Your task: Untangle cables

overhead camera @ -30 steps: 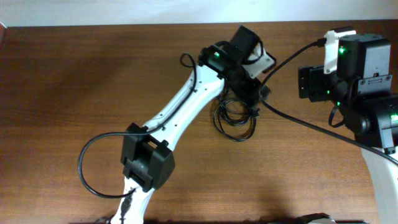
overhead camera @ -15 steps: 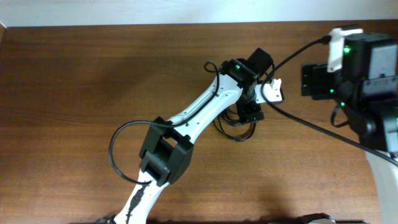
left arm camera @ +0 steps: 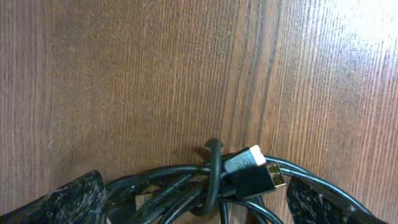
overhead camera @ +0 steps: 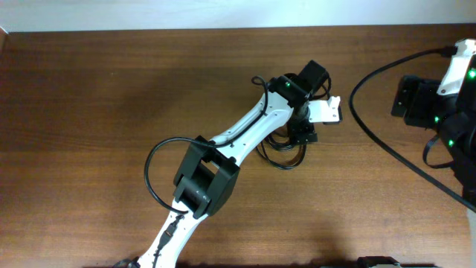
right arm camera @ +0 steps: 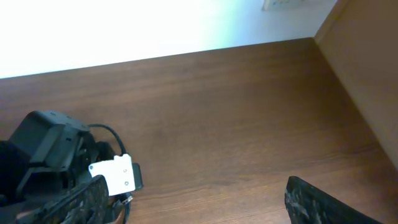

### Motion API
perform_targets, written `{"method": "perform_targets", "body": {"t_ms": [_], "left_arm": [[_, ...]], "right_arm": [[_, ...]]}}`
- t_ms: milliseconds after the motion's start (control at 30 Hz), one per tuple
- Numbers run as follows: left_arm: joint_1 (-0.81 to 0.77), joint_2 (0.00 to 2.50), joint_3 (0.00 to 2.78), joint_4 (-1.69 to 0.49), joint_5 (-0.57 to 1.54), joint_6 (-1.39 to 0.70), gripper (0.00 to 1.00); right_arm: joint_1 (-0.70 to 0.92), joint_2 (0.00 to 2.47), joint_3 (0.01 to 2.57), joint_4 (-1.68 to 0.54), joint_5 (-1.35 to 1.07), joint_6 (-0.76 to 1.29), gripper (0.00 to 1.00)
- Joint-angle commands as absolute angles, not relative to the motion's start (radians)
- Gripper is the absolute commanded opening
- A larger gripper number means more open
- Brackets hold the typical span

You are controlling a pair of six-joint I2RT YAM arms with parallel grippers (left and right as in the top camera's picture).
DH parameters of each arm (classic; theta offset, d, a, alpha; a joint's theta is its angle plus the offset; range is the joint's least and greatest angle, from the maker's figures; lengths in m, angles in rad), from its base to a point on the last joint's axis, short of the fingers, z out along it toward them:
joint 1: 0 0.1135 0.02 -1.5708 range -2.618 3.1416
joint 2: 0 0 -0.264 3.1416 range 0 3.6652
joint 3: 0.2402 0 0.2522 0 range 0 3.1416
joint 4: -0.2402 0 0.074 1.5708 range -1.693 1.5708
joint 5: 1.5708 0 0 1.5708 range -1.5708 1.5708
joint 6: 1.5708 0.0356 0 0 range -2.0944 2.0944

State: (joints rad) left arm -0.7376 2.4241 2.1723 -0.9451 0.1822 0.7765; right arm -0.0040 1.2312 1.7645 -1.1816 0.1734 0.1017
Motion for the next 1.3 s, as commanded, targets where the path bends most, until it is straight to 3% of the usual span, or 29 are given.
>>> {"method": "perform_targets", "body": {"t_ms": [0, 167, 233, 400, 567, 600, 733, 1033, 1267], "left_arm": [[-0.737, 2.436, 2.178, -0.94, 0.168, 0.802, 0.89], [-0.737, 2.469, 2.177, -0.944, 0.18, 0.802, 0.86], [-0.737, 2.487, 2.177, -0.944, 0.182, 0.798, 0.79], [-0.737, 2.498, 2.177, -0.958, 0.194, 0.799, 0.5], [-0.737, 2.498, 2.178, -0.959, 0.194, 0.798, 0.04], [-0.738, 2.498, 2.178, -0.962, 0.194, 0.798, 0.0], [-0.746, 2.492, 2.299, -1.07, 0.194, 0.78, 0.0], [-0.748, 2.491, 2.912, -1.433, 0.151, 0.654, 0.0], [-0.706, 2.498, 3.013, -1.546, 0.146, 0.582, 0.0]], "right_arm": [[-0.007, 1.232, 1.779, -1.182, 0.157, 0.11, 0.89], [-0.007, 1.232, 1.779, -1.185, 0.157, 0.11, 0.9], [-0.007, 1.232, 1.779, -1.187, 0.157, 0.11, 0.9], [-0.007, 1.232, 1.779, -1.187, 0.157, 0.11, 0.89], [-0.007, 1.232, 1.779, -1.19, 0.156, 0.11, 0.89], [-0.007, 1.232, 1.779, -1.19, 0.157, 0.11, 0.89], [-0.007, 1.232, 1.779, -1.191, 0.151, 0.11, 0.9], [-0.007, 1.246, 1.777, -1.194, 0.138, 0.11, 0.9], [-0.007, 1.273, 1.777, -1.2, 0.133, 0.11, 0.89]]}}
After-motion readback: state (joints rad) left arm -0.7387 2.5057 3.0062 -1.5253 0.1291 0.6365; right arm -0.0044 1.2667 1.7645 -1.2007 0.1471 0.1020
